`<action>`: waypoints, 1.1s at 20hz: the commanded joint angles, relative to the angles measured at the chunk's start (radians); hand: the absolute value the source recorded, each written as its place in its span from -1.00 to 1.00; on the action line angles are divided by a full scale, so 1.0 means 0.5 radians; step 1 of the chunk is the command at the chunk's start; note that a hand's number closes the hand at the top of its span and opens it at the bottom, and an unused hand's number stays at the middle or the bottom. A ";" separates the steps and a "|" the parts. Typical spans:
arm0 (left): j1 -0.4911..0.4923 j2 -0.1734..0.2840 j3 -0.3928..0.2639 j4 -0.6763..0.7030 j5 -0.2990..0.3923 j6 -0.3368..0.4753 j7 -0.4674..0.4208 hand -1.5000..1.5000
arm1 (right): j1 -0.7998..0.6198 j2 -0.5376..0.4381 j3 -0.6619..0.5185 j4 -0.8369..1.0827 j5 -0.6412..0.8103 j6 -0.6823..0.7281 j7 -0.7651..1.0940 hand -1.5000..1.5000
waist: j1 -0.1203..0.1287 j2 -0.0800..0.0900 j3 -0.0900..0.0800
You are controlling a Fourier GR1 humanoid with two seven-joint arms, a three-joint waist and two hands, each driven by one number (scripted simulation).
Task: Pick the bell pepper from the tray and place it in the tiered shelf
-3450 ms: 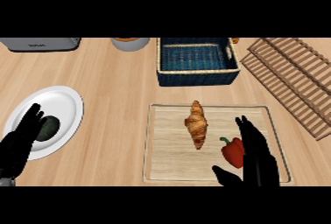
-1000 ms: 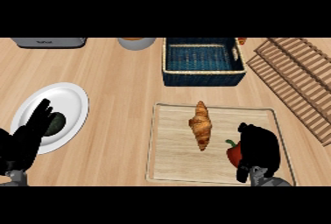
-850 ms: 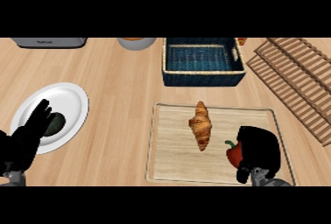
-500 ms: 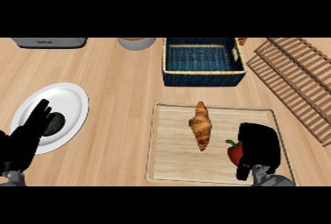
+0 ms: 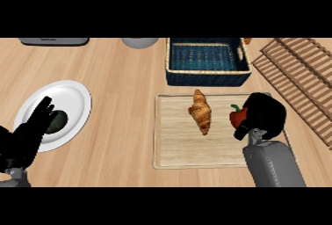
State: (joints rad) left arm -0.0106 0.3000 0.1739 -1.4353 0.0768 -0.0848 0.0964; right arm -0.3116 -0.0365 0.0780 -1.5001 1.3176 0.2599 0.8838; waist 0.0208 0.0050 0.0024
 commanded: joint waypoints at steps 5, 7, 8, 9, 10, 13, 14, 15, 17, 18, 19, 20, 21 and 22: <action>0.049 -0.047 -0.015 -0.033 -0.042 0.039 0.034 0.00 | -0.508 0.041 -0.284 0.316 0.013 -0.333 0.237 1.00 | -0.020 -0.007 -0.004; 0.050 -0.057 -0.018 0.029 -0.053 0.022 -0.041 0.00 | -0.650 0.047 -0.282 0.121 0.028 -0.148 0.370 1.00 | -0.033 -0.012 -0.006; -0.012 -0.050 0.005 0.083 -0.044 0.033 -0.005 0.00 | -0.676 0.059 -0.291 0.128 0.049 -0.168 0.407 1.00 | -0.037 -0.010 -0.006; 0.051 0.025 0.066 0.020 0.018 -0.034 0.016 0.00 | -0.758 0.044 -0.339 0.043 0.024 -0.106 0.436 1.00 | -0.031 -0.015 -0.006; 0.109 -0.064 -0.016 -0.064 -0.047 0.025 -0.002 0.00 | -0.710 0.071 -0.171 -0.052 -0.007 -0.105 0.591 1.00 | -0.027 -0.018 -0.005; 0.086 0.033 0.067 -0.022 0.008 -0.040 0.032 0.00 | -0.766 0.072 -0.327 -0.270 -0.085 -0.117 0.533 1.00 | -0.045 -0.021 -0.005; 0.068 -0.032 0.033 0.056 -0.055 0.025 -0.033 0.00 | -0.798 0.072 -0.320 -0.334 -0.118 -0.101 0.581 1.00 | -0.052 -0.019 -0.006; 0.030 0.026 0.083 0.100 0.018 -0.053 -0.016 0.00 | -0.834 0.072 -0.304 -0.382 -0.104 -0.169 0.646 1.00 | -0.051 -0.019 -0.007; 0.082 -0.023 0.057 0.042 -0.019 -0.001 -0.030 0.00 | -0.954 0.072 -0.333 -0.511 -0.082 -0.067 0.719 1.00 | -0.053 -0.025 -0.007; 0.053 -0.016 0.042 -0.046 -0.027 0.021 0.055 0.00 | -0.964 0.073 -0.229 -0.567 -0.056 -0.082 0.824 1.00 | -0.043 -0.026 -0.006; 0.110 0.012 0.076 0.005 0.006 -0.046 0.000 0.00 | -0.828 0.073 -0.192 -0.700 -0.046 -0.080 0.775 1.00 | -0.049 -0.023 -0.006; 0.074 0.022 0.067 -0.013 0.032 -0.070 0.072 0.00 | -0.935 0.073 -0.250 -0.745 0.019 0.059 0.804 1.00 | -0.057 -0.026 -0.006; -0.007 0.045 0.097 0.105 -0.013 -0.040 0.005 0.00 | -0.865 0.073 -0.140 -0.755 0.054 -0.027 0.841 1.00 | -0.055 -0.018 -0.007; 0.132 -0.039 0.020 -0.035 -0.027 -0.030 0.009 0.00 | -1.089 0.073 -0.298 -0.719 0.098 0.122 0.820 1.00 | -0.042 -0.023 -0.007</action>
State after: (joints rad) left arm 0.0219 0.3003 0.2008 -1.4439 0.0739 -0.0998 0.0991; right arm -0.7511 -0.0023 -0.0517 -1.7956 1.3215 0.1935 1.1148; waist -0.0024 -0.0076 0.0020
